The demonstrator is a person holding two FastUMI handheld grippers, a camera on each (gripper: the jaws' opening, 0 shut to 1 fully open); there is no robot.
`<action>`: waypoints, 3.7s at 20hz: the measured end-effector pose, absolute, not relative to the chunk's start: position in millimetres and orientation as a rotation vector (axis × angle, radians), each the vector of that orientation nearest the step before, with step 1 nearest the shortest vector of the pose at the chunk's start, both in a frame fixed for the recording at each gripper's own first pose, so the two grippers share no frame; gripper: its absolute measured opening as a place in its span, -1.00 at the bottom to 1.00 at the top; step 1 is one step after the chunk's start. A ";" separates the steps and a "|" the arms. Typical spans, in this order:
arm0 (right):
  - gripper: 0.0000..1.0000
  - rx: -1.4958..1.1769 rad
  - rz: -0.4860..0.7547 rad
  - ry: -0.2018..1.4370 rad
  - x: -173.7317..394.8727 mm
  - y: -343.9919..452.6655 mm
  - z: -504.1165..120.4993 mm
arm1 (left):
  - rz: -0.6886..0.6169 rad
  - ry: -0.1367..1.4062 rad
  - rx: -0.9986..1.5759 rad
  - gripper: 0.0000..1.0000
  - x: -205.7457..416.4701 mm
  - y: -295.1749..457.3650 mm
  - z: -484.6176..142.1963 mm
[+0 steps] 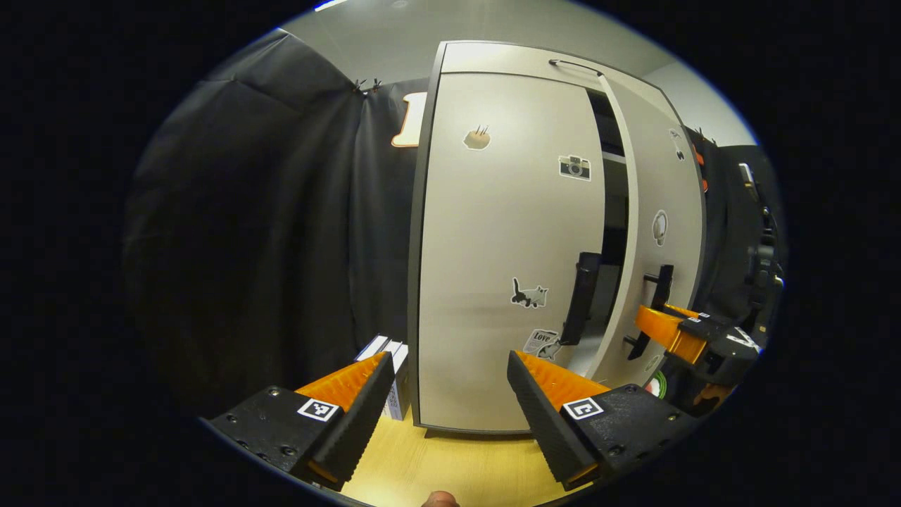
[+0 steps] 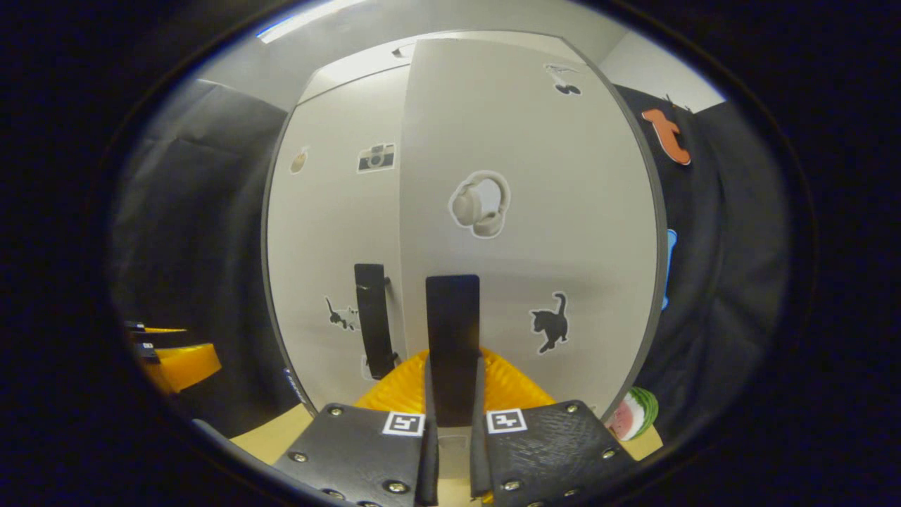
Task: Open the right door of the double-door shoe cabinet with the right hand, and open the left door with the left hand.
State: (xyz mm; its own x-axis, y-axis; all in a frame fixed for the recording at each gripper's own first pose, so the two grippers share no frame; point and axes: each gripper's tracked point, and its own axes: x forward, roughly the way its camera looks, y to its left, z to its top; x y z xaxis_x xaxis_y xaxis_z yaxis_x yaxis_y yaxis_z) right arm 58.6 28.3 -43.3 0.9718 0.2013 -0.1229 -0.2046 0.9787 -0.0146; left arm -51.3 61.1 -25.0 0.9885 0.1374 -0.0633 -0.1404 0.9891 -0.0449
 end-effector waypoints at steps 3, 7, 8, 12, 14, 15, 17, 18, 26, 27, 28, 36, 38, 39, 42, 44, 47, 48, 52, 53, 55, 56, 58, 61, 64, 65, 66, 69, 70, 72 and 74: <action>-0.65 -0.025 0.235 0.124 50.1 24.4 -42.4 | 0.127 0.064 -0.055 0.99 -53.4 56.3 -26.7; -0.64 -0.030 0.295 0.136 39.2 17.7 -41.0 | 0.103 0.066 -0.056 1.00 -52.6 48.1 -27.1; -0.65 -0.033 0.307 0.138 35.6 15.9 -40.2 | 0.101 0.064 -0.054 1.00 -51.3 47.3 -26.5; -0.65 -0.045 0.313 0.139 23.9 7.4 -38.6 | 0.091 0.066 -0.053 0.99 -47.3 42.5 -27.3; -0.65 -0.039 0.313 0.137 18.3 2.6 -37.8 | 0.083 0.073 -0.054 1.00 -44.7 38.8 -29.2; -0.65 -0.041 0.315 0.135 15.1 0.0 -37.6 | 0.079 0.077 -0.052 1.00 -43.6 36.8 -30.4; -0.65 -0.039 0.322 0.136 10.8 -3.3 -37.7 | 0.070 0.086 -0.047 1.00 -41.1 32.4 -33.1; -0.65 -0.038 0.326 0.136 8.9 -5.9 -37.0 | 0.064 0.088 -0.043 1.00 -39.3 30.0 -34.4; -0.65 -0.050 0.382 0.139 -15.2 -29.4 -34.0 | 0.008 0.088 -0.026 1.00 -34.6 7.1 -36.9; -0.64 -0.049 0.390 0.139 -18.3 -33.5 -33.7 | 0.004 0.089 -0.028 1.00 -34.1 5.4 -37.5; -0.64 -0.047 0.399 0.138 -21.9 -38.1 -32.6 | 0.000 0.092 -0.030 1.00 -34.2 3.8 -39.4; -0.65 -0.027 0.400 0.134 -45.9 -78.1 -27.4 | -0.024 0.116 -0.031 1.00 -32.8 -11.6 -49.0; -0.66 -0.023 0.383 0.134 -49.0 -87.5 -27.2 | -0.029 0.119 -0.032 1.00 -32.4 -15.4 -50.4; -0.66 -0.020 0.372 0.133 -50.4 -93.3 -26.6 | -0.032 0.120 -0.033 1.00 -31.7 -17.8 -50.6; -0.67 -0.003 0.337 0.132 -55.4 -108.9 -25.2 | -0.050 0.128 -0.035 1.00 -29.7 -26.7 -52.7; -0.67 -0.007 0.318 0.146 -58.0 -118.7 -29.4 | -0.066 0.131 -0.034 1.00 -28.9 -34.3 -53.2; -0.81 -0.030 0.280 0.133 -59.0 -136.4 -24.8 | -0.090 0.128 -0.031 1.00 -26.8 -45.9 -51.9; -0.81 -0.042 0.264 0.134 -59.2 -143.3 -25.6 | -0.098 0.129 -0.030 1.00 -26.0 -49.4 -52.5; -0.82 -0.031 0.189 0.132 -56.2 -174.1 -23.4 | -0.115 0.134 -0.027 1.00 -24.8 -59.4 -54.5; -0.82 -0.018 0.175 0.131 -54.0 -182.5 -23.7 | -0.115 0.135 -0.027 1.00 -24.2 -60.3 -54.7; -0.72 0.005 0.140 0.130 -50.9 -201.3 -23.6 | -0.110 0.138 -0.029 1.00 -21.8 -61.2 -56.1; -0.81 0.021 0.141 0.131 -52.1 -207.6 -23.9 | -0.109 0.141 -0.031 1.00 -19.9 -61.6 -56.7; -0.82 0.096 0.176 0.137 -54.6 -203.1 -27.3 | -0.107 0.147 -0.031 1.00 -17.1 -62.1 -58.1; -0.82 0.144 0.163 0.167 -57.7 -209.5 -44.9 | -0.104 0.152 -0.029 1.00 -14.6 -63.9 -59.1; -0.82 0.145 0.148 0.172 -57.4 -209.8 -47.2 | -0.105 0.161 -0.021 1.00 -11.6 -66.1 -61.5; -0.82 0.139 0.135 0.168 -57.9 -212.8 -47.1 | -0.108 0.165 -0.020 1.00 -10.6 -66.8 -62.2; -0.82 0.131 0.130 0.168 -58.9 -213.8 -47.1 | -0.112 0.170 -0.017 1.00 -10.4 -66.6 -63.3; -0.82 0.104 0.115 0.180 -64.6 -215.6 -49.0 | -0.122 0.171 -0.015 1.00 -8.9 -70.5 -63.5; -0.82 0.093 0.105 0.181 -65.8 -217.8 -47.9 | -0.126 0.171 -0.014 1.00 -8.4 -70.5 -63.6; -0.81 0.080 0.084 0.178 -66.2 -219.4 -47.4 | -0.129 0.169 -0.011 1.00 -6.5 -71.3 -63.4; -0.57 0.085 0.051 0.165 -71.4 -227.9 -40.5 | -0.132 0.170 -0.013 1.00 -5.1 -72.1 -63.3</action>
